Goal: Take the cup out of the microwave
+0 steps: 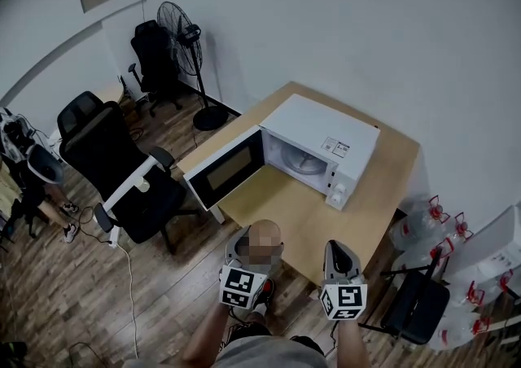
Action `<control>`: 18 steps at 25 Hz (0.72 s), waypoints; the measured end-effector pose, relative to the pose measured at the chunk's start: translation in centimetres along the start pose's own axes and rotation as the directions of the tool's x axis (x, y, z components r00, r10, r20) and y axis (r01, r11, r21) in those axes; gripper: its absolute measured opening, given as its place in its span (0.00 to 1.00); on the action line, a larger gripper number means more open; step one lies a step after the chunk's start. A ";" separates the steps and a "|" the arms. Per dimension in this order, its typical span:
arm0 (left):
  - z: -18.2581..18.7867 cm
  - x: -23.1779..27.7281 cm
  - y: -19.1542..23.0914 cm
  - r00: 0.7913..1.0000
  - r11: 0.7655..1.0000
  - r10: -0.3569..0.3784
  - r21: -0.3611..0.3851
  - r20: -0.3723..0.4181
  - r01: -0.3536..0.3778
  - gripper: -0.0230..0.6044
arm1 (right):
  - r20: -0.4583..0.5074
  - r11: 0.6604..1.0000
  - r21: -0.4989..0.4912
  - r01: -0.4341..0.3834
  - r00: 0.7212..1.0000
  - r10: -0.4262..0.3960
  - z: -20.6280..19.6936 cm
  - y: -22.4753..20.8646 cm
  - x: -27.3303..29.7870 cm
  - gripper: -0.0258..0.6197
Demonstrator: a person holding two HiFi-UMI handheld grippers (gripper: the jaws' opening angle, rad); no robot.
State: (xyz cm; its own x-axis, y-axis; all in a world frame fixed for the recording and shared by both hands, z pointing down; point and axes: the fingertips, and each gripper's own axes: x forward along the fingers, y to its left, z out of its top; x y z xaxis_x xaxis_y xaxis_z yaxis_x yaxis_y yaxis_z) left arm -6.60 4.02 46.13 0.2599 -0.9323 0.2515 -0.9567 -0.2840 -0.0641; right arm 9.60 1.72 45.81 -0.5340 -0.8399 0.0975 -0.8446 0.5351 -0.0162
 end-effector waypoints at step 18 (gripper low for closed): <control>-2.4 -8.5 -1.1 0.998 0.998 0.059 -0.022 -0.011 -0.059 0.64 | -0.013 1.000 -0.006 0.003 1.000 -0.003 -2.0 2.4 -6.3 0.07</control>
State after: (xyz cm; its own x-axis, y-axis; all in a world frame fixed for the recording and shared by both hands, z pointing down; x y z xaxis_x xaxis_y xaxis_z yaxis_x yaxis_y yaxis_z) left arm -8.11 12.82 46.36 0.2018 -0.9448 0.2580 -0.9730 -0.2235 -0.0571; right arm 11.01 8.46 47.15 -0.5307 -0.8403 0.1104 -0.8460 0.5330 -0.0100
